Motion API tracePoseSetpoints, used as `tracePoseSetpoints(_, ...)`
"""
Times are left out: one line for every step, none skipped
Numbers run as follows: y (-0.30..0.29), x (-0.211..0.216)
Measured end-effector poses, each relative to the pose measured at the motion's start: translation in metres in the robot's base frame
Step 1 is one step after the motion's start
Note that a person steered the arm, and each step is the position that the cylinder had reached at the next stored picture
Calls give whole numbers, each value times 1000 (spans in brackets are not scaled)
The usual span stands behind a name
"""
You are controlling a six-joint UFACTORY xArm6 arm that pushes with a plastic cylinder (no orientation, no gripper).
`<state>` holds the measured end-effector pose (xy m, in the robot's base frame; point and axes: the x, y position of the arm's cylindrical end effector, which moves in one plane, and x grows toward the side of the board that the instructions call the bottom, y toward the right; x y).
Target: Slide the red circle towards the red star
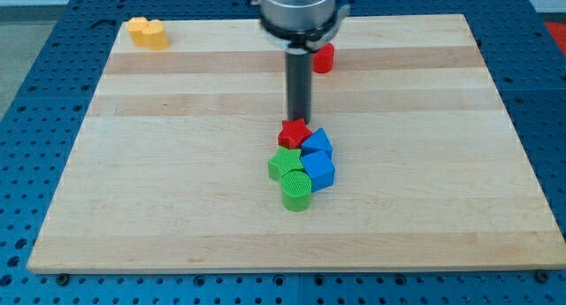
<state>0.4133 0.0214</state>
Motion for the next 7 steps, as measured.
tracePoseSetpoints(65,-25)
tracePoseSetpoints(108,-94)
tracePoseSetpoints(99,-146)
tracePoseSetpoints(41,-132)
tracePoseSetpoints(-29,-80)
tracePoseSetpoints(-87,-31)
tracePoseSetpoints(-100,-26)
